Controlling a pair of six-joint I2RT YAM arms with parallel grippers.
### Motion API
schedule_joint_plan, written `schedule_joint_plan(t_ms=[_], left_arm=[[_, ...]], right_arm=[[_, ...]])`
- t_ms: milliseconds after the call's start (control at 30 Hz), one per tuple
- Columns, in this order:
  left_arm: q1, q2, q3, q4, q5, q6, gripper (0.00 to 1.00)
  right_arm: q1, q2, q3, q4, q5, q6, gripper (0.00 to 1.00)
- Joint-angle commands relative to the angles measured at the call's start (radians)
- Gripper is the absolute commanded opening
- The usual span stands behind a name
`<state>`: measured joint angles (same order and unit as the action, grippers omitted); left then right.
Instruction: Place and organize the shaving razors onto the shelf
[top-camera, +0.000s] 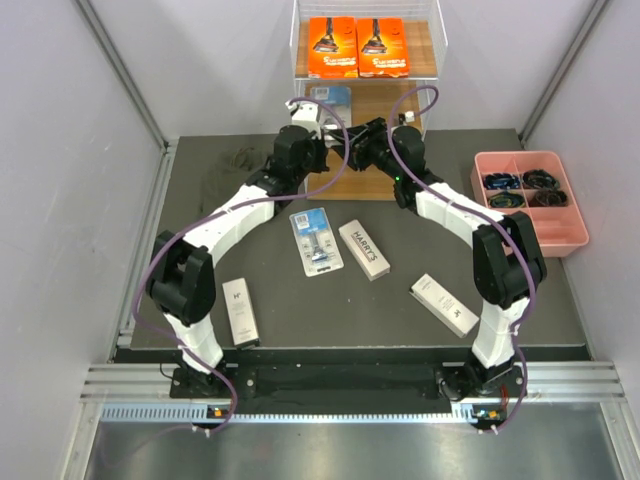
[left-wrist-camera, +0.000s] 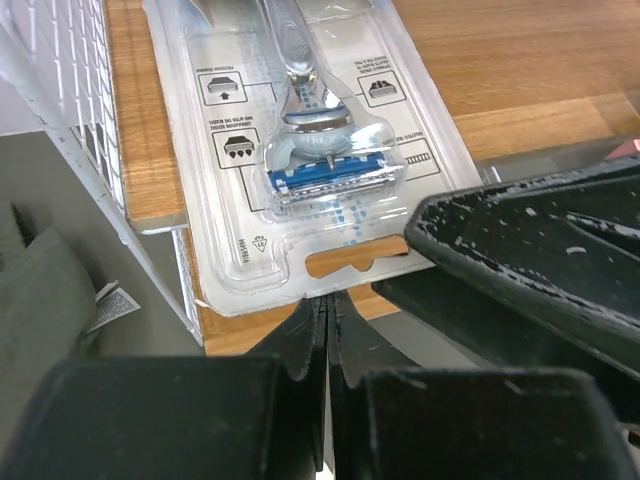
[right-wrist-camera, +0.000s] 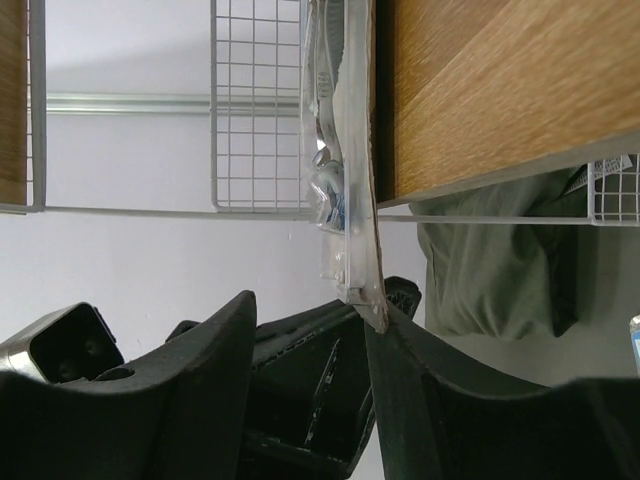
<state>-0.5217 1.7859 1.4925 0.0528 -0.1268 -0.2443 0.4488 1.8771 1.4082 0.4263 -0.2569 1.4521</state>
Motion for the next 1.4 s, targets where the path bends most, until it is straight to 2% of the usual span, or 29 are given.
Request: schedule_joint_plan(t_ms=[0,233,567,833,967,1100,1367], left_arm=[[-0.004,0.013,0.07,0.07,-0.036,-0.018,0.0],[-0.004,0.053,0.127,0.047,-0.046,-0.029,0.0],[-0.004,0.05,0.114,0.045,-0.021,-0.052,0.0],[-0.027,-0.101,-0.07,0.105,0.006,-0.072,0.02],[-0.049,-0.203,-0.207,0.11,-0.002,-0.092,0.15],[-0.052,-0.318,-0.294,0.07,-0.01,-0.125,0.35],[-0.052,-0.467,-0.446,-0.048,-0.037,-0.185,0.62]], right_arm=[[-0.012,-0.027,-0.005,0.031,-0.021,0.005,0.47],[-0.012,-0.056,-0.04,0.042,-0.033,0.005,0.48],[-0.013,-0.139,-0.08,0.022,-0.044,-0.025,0.49],[-0.012,-0.265,-0.178,0.003,-0.035,-0.058,0.51],[-0.013,-0.337,-0.245,-0.032,-0.035,-0.085,0.53],[-0.004,-0.423,-0.294,-0.11,-0.03,-0.162,0.56],[0.033,-0.598,-0.423,-0.276,0.028,-0.292,0.68]])
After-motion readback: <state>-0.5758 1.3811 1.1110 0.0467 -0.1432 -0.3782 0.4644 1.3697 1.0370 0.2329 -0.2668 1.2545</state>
